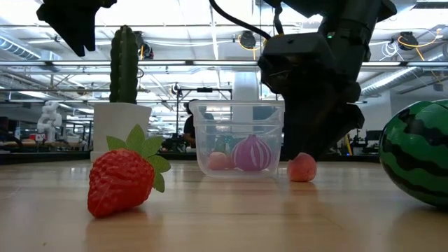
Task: Pick and placing Produce into tupperware
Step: Put the pink peach into the transparent bin
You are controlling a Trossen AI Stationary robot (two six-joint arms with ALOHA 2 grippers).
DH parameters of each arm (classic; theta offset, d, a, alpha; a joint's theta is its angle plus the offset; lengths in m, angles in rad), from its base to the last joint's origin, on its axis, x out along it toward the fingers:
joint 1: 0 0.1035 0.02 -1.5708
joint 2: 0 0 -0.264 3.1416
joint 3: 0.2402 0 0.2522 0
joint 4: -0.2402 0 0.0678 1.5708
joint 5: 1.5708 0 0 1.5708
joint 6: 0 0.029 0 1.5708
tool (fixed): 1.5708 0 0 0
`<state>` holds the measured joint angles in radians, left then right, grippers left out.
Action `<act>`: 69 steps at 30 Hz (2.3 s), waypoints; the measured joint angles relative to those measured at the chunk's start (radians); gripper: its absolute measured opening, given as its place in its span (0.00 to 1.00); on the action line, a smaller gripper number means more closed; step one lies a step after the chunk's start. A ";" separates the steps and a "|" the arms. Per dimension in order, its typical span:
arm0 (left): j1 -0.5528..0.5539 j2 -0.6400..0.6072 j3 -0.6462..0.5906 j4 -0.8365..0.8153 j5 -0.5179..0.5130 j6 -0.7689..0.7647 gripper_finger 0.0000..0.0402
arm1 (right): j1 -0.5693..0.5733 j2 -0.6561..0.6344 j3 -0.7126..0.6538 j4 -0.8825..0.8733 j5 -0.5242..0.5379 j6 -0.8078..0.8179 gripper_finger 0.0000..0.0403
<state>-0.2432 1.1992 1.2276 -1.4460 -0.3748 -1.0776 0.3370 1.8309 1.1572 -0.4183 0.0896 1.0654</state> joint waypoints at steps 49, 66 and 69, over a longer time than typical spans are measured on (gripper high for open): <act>0.000 0.000 0.000 0.000 -0.020 0.023 0.57 | -0.010 -0.012 -0.097 0.140 -0.052 0.058 0.30; 0.000 0.000 0.000 0.000 -0.020 0.021 0.57 | 0.026 -0.213 -0.099 -0.127 -0.059 0.098 0.30; 0.000 0.000 0.000 0.000 -0.024 0.019 0.57 | 0.027 -0.289 -0.099 -0.144 -0.036 0.100 0.30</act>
<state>-0.2428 1.1992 1.2278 -1.4464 -0.3985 -1.0587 0.3636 1.5414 1.0586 -0.5624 0.0541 1.1655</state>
